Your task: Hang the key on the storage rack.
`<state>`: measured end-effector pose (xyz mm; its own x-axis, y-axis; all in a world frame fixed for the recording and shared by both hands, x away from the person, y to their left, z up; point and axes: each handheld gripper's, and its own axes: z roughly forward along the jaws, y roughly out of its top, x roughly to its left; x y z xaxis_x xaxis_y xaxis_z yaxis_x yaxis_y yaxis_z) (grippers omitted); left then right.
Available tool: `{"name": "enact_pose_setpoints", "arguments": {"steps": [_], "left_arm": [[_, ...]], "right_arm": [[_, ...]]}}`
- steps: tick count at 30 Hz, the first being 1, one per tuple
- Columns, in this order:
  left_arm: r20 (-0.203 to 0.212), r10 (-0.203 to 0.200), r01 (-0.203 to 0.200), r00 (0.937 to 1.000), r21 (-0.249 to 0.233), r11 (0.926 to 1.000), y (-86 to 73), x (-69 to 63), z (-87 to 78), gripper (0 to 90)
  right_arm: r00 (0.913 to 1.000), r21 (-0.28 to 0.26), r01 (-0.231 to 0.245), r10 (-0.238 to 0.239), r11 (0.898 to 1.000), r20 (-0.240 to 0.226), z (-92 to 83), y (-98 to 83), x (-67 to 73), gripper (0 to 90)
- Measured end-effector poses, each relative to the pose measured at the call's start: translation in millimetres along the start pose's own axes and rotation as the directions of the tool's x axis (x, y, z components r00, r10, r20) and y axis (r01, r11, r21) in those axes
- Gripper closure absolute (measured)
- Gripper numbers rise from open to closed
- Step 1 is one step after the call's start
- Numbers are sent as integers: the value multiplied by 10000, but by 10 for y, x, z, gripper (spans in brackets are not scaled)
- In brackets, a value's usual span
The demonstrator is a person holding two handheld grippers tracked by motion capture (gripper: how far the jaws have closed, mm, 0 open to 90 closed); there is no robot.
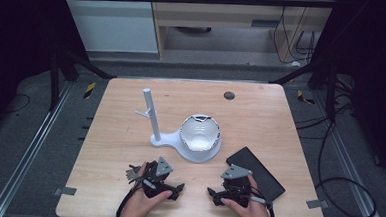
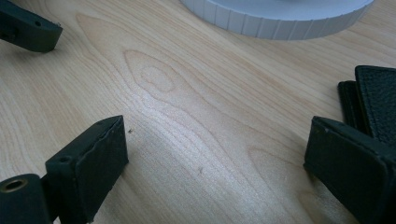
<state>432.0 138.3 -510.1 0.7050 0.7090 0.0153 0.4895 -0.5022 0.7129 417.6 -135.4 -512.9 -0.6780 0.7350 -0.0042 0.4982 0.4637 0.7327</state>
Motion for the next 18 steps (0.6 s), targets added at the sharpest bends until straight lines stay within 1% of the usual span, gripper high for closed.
{"name": "enact_pose_setpoints", "arguments": {"steps": [7,9,11,13,15,18], "left_arm": [[61,61,-61,10000,26,10000,-2,3,-5,12],[163,134,-134,9998,17,9999,-8,2,-22,22],[303,165,-167,9994,37,9999,3,-4,-56,43],[264,251,-251,9993,-30,9997,14,-19,-103,44],[167,428,-427,9989,-71,9991,19,-23,-161,56],[216,428,-427,9989,-40,9991,12,3,-243,69]], "right_arm": [[9999,-23,104,-104,9999,-43,-5,-8,-3,60],[9999,-1,83,-83,10000,-66,-11,-10,0,60],[9999,-28,115,-115,9999,-83,-12,-14,-1,60],[9999,1,123,-123,9999,-89,-20,-18,1,60],[9998,18,130,-129,9999,-121,-26,-22,2,60],[9998,14,157,-157,9999,-136,-33,-29,3,60]]}}
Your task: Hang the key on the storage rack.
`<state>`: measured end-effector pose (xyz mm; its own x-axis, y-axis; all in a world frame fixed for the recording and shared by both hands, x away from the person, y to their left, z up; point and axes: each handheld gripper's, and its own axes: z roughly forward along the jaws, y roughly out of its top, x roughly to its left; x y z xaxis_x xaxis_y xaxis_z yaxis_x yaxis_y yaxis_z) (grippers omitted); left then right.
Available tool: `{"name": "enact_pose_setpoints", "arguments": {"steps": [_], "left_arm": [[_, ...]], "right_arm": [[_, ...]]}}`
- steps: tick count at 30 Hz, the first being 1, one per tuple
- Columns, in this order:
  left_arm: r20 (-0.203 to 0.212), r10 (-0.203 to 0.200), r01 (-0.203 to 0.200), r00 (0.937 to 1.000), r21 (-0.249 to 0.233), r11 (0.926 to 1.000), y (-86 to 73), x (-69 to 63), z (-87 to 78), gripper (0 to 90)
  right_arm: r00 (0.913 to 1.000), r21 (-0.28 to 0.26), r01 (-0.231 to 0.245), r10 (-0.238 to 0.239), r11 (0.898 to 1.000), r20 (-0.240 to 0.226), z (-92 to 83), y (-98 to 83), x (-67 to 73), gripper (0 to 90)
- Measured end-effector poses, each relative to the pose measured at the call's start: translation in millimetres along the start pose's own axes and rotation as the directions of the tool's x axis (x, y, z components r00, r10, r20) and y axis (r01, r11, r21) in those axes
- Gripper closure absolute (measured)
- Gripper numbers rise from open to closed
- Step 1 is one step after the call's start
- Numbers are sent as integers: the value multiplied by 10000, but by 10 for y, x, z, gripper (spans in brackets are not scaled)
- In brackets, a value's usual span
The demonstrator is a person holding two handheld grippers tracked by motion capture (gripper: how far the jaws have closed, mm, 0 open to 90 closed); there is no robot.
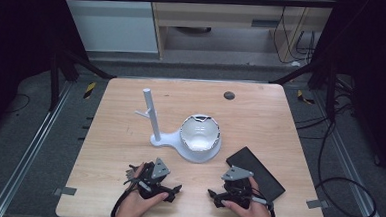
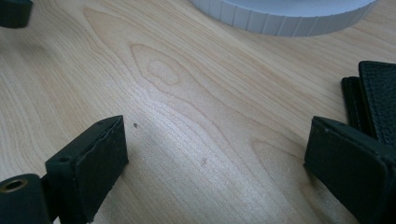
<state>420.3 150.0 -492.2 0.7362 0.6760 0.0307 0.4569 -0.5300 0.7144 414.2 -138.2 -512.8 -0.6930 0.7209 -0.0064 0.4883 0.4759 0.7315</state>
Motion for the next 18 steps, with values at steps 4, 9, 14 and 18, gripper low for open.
{"name": "enact_pose_setpoints", "arguments": {"steps": [4,9,14,18], "left_arm": [[-322,94,-88,9994,168,9998,-7,54,-125,81],[-837,295,-271,9961,303,9992,-44,172,-297,94],[-1178,256,-215,9927,358,9991,-93,293,-406,113],[-1444,117,-52,9894,453,9990,-121,408,-522,107]], "right_arm": [[10000,-24,-3,3,10000,-1,-3,-5,3,60],[10000,-26,25,-25,10000,-28,-6,-9,3,60],[10000,-27,24,-24,10000,-31,-7,-9,3,60],[10000,-26,23,-23,10000,-32,-7,-9,3,60]]}}
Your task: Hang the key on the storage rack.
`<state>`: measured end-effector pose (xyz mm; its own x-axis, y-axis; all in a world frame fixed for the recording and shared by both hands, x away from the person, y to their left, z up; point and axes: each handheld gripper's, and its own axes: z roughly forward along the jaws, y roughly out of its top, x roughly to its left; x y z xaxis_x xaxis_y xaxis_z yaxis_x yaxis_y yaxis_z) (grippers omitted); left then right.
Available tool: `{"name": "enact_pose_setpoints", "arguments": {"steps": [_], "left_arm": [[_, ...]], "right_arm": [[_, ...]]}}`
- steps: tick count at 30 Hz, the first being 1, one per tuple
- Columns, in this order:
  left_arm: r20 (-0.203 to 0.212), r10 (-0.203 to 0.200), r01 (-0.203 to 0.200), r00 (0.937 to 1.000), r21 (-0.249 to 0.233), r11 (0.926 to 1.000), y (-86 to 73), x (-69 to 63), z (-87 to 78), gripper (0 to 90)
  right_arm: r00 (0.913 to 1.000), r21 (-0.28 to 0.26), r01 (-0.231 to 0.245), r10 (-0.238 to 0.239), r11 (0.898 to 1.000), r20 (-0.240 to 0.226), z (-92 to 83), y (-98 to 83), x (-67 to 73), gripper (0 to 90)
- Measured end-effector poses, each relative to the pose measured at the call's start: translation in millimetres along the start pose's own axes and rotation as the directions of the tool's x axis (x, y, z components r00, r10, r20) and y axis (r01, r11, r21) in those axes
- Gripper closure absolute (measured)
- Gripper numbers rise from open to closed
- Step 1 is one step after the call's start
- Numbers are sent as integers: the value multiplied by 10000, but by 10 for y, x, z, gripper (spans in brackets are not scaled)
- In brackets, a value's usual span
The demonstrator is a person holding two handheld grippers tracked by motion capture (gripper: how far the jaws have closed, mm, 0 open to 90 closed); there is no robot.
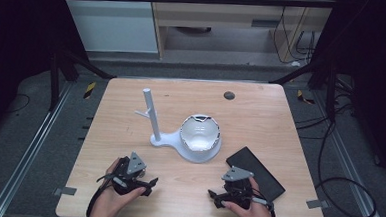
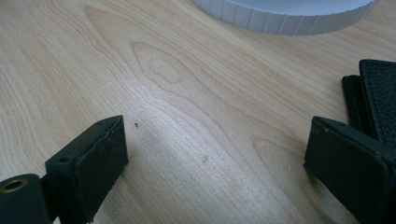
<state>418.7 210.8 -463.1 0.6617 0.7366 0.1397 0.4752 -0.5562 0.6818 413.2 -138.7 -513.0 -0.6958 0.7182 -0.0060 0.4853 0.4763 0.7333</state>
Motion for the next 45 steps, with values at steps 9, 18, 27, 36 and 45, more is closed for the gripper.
{"name": "enact_pose_setpoints", "arguments": {"steps": [9,18,27,36,45], "left_arm": [[-201,-389,402,9990,674,9969,-100,209,-94,112],[123,-471,435,9988,2123,9762,-28,428,-161,164],[690,-526,291,9962,3057,9517,63,579,-155,229],[879,-278,-59,9957,3618,9322,96,548,-48,247],[874,-292,-74,9957,3915,9202,62,560,-6,242]], "right_arm": [[10000,4,-7,7,10000,0,-2,-2,2,60],[10000,28,-11,11,10000,33,-10,-8,6,60],[10000,28,9,-9,10000,0,-13,-11,6,60],[10000,16,-28,28,10000,28,-18,-15,12,60],[10000,-2,-15,15,10000,25,-18,-18,12,60]]}}
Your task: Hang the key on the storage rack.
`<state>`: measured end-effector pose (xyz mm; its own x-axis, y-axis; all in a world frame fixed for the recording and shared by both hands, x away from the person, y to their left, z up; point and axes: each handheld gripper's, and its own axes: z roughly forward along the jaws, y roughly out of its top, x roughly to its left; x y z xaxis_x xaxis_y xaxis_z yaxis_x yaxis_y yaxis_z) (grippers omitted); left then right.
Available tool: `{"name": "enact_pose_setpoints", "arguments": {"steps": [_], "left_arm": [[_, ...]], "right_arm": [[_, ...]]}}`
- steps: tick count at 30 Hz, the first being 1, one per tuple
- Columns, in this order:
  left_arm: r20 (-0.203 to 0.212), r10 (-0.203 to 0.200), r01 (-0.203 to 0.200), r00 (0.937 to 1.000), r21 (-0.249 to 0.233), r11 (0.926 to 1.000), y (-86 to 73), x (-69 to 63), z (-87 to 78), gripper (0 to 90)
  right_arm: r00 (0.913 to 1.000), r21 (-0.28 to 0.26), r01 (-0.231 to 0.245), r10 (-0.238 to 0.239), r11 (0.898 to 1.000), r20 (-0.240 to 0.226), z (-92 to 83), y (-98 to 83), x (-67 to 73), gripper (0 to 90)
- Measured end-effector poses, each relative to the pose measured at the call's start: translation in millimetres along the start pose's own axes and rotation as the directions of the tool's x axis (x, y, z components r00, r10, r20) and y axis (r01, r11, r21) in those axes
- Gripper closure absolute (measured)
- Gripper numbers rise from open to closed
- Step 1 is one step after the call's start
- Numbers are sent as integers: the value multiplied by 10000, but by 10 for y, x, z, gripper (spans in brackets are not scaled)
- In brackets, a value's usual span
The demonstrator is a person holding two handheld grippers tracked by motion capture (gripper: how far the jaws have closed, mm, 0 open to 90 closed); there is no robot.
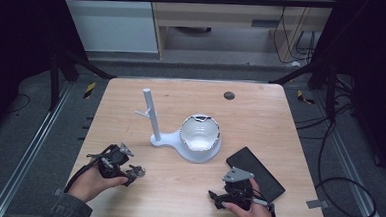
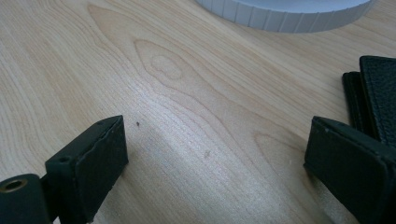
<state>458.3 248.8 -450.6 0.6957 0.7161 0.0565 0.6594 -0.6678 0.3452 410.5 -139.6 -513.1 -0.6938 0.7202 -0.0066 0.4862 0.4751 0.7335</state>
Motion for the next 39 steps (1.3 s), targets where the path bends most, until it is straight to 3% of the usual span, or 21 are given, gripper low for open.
{"name": "enact_pose_setpoints", "arguments": {"steps": [14,15,18,19,22,30,39], "left_arm": [[131,172,-175,9998,207,9996,32,4,75,326],[53,454,-454,9990,-68,9989,45,-2,88,324],[9,748,-747,9972,-156,9971,51,-10,105,309],[-46,1113,-1114,9938,-264,9934,53,-12,125,306],[74,1300,-1295,9915,-447,9906,58,11,157,288],[294,1481,-1461,9885,-622,9873,73,64,228,253],[590,1457,-1433,9876,-435,9887,86,95,290,244]], "right_arm": [[10000,-32,18,-19,10000,-16,1,-3,0,59],[10000,-33,18,-18,10000,-17,1,-3,0,59],[10000,-30,13,-13,10000,-20,0,-3,0,59],[10000,-12,17,-17,10000,-4,-2,-3,1,59],[10000,-13,22,-22,10000,-5,-2,-3,0,59],[10000,-13,21,-21,10000,-6,-2,-4,1,59],[10000,-16,30,-30,10000,-10,-3,-5,1,59]]}}
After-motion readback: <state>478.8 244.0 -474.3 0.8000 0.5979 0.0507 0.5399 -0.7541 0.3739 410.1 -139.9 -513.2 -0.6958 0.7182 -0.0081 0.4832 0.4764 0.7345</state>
